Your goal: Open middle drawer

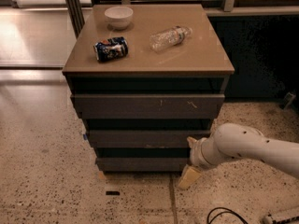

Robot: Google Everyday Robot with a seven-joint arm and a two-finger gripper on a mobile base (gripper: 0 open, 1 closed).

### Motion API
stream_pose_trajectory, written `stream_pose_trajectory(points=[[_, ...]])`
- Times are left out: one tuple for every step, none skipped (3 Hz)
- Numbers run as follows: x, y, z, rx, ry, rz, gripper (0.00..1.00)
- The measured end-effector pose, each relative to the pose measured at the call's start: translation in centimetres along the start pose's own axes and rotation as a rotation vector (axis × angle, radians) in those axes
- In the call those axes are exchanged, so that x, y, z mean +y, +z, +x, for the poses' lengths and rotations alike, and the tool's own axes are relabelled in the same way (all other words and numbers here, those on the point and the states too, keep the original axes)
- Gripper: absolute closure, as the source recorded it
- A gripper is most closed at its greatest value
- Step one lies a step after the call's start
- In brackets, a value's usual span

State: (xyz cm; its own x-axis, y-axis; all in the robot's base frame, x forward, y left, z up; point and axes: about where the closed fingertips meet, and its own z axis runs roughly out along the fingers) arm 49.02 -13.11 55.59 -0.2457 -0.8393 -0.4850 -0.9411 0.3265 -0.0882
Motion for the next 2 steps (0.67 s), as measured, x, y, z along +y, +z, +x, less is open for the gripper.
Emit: stream_pose_trajectory(points=[[0.0, 0.0, 0.0, 0.000, 0.000, 0.000, 0.00], [-1.6, 1.2, -0.3, -0.001, -0.019, 0.026, 0.00]])
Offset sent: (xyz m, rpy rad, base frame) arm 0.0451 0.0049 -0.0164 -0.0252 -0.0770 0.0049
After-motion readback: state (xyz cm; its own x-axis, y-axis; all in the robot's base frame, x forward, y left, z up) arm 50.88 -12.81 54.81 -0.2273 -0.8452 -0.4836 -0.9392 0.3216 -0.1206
